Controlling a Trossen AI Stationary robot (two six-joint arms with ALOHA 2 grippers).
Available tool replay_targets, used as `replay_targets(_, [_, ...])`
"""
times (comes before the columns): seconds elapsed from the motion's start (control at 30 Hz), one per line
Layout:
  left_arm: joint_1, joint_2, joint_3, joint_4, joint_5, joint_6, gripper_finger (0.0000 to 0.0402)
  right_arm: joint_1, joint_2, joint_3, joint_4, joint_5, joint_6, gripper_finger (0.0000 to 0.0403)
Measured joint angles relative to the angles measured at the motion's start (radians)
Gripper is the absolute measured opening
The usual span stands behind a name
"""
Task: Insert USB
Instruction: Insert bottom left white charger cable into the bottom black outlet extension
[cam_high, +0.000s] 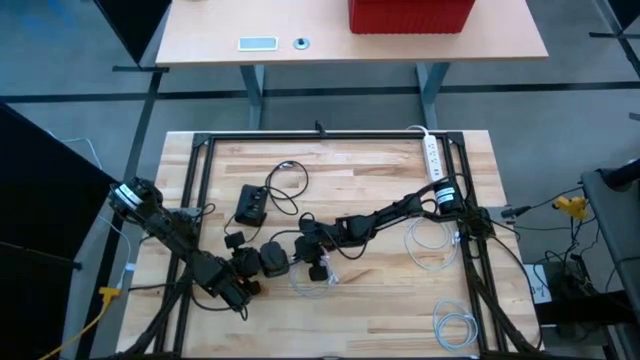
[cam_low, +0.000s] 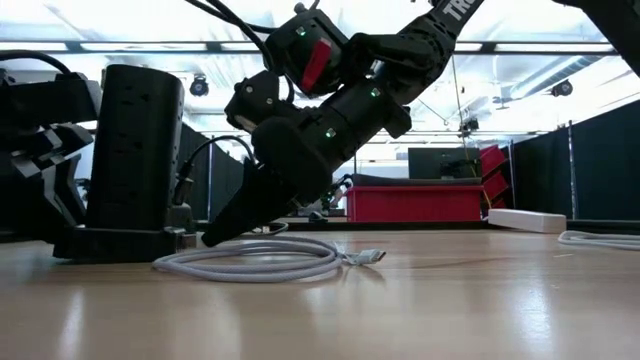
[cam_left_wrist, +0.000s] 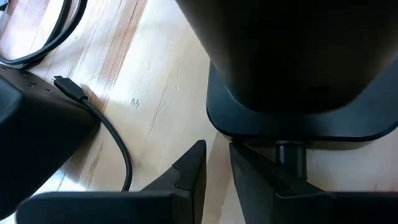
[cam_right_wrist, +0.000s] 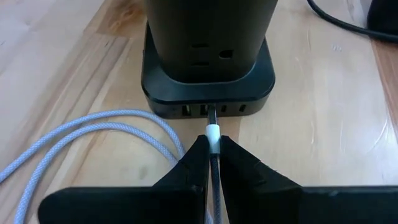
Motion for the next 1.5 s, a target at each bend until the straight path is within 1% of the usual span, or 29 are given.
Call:
replay_targets(0.23, [0.0, 0.0, 0.0, 0.003, -0.005, 0.0, 0.0064, 0.001, 0.0, 0.0, -0.011, -0.008, -0.027, 0.0011])
replay_targets(0.4, [0.0, 0.0, 0.001, 0.01, 0.002, 0.0, 0.0063, 0.001, 0.0, 0.0, -0.028, -0.008, 0.002, 0.0011])
replay_targets(0.67, [0.0, 0.0, 0.001, 0.01, 0.004, 0.001, 0.0063, 0.006, 0.0, 0.0, -0.016, -0.008, 0.017, 0.0011])
replay_targets(1.5, [-0.002, 0.0, 0.001, 0.009, 0.009, -0.017, 0.0065, 0.007, 0.0, -0.003, 0.015, -0.002, -0.01, 0.0011])
